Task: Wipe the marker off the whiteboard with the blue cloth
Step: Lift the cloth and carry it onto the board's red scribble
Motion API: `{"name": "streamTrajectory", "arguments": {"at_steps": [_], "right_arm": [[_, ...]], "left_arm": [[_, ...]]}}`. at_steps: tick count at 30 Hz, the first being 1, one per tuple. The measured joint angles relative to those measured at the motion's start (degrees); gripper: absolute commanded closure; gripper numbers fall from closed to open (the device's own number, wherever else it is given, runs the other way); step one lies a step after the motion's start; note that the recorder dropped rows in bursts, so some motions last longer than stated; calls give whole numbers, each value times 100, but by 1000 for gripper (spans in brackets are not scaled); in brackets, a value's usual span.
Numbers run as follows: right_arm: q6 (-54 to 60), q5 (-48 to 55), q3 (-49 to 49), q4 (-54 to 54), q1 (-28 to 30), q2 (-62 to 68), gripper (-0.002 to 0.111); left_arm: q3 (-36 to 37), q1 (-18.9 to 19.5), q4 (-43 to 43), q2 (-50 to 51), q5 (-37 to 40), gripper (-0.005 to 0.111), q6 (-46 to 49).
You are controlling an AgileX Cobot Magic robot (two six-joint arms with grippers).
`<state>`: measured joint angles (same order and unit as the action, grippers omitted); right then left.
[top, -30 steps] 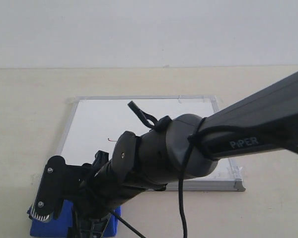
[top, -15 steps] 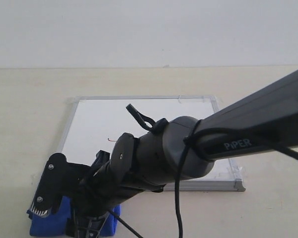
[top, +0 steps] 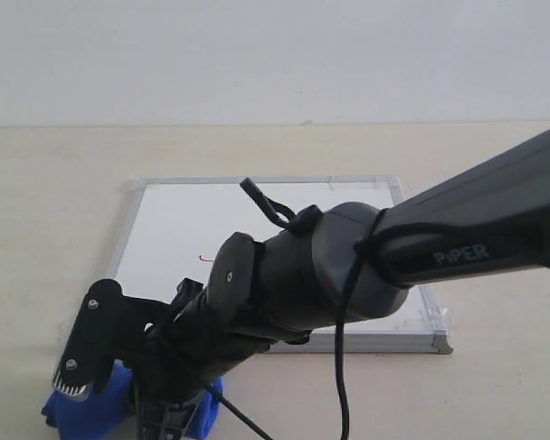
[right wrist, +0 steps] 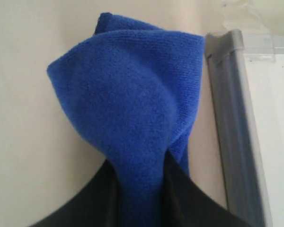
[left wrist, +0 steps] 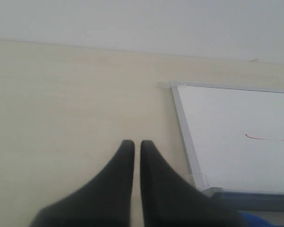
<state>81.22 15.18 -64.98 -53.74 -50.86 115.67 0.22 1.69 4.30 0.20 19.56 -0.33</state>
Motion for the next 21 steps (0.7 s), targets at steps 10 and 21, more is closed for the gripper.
{"name": "streamTrajectory", "arguments": {"at_steps": [10, 21], "right_arm": [[-655, -261, 23, 37, 625, -1601, 108], [-1648, -358, 23, 129, 2728, -1314, 108]], "left_arm": [[0, 0, 0, 0, 0, 102, 0], [0, 0, 0, 0, 0, 102, 0]]}}
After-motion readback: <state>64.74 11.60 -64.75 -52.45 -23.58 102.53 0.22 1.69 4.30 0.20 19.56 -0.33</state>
